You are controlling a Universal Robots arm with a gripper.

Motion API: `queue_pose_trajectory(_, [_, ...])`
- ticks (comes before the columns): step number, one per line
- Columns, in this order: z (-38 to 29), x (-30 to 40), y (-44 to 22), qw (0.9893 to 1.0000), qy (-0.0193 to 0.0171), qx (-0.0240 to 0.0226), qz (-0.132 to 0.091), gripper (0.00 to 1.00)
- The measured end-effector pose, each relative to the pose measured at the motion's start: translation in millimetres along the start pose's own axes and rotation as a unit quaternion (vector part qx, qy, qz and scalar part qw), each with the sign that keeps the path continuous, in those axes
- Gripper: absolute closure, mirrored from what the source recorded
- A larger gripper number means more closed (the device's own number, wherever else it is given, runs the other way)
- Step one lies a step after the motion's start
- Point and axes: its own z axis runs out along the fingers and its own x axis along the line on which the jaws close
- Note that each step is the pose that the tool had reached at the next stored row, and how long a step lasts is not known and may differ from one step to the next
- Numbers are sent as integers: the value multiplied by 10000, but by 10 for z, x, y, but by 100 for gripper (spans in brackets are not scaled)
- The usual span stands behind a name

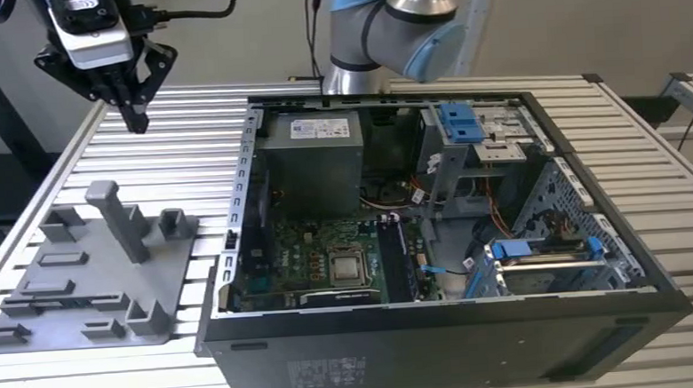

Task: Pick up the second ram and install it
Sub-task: 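Reach for the second ram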

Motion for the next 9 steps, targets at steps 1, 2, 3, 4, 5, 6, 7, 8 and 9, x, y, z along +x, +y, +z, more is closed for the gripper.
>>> queue_pose_trajectory(1, [3,19,-1,10000,1,0,0,89])
queue_pose_trajectory(2, [6,37,-3,10000,3,0,0,89])
queue_pose_trajectory(3, [9,55,-4,10000,4,0,0,89])
queue_pose_trajectory(4, [13,75,-5,10000,5,0,1,89])
queue_pose_trajectory(5, [15,92,-7,10000,7,0,1,89])
queue_pose_trajectory(6, [18,110,-8,10000,8,1,1,89])
queue_pose_trajectory(7, [22,127,-9,10000,8,1,1,89])
queue_pose_trajectory(8, [26,145,-10,10000,8,1,1,89])
queue_pose_trajectory(9, [30,164,-12,10000,8,1,1,89])
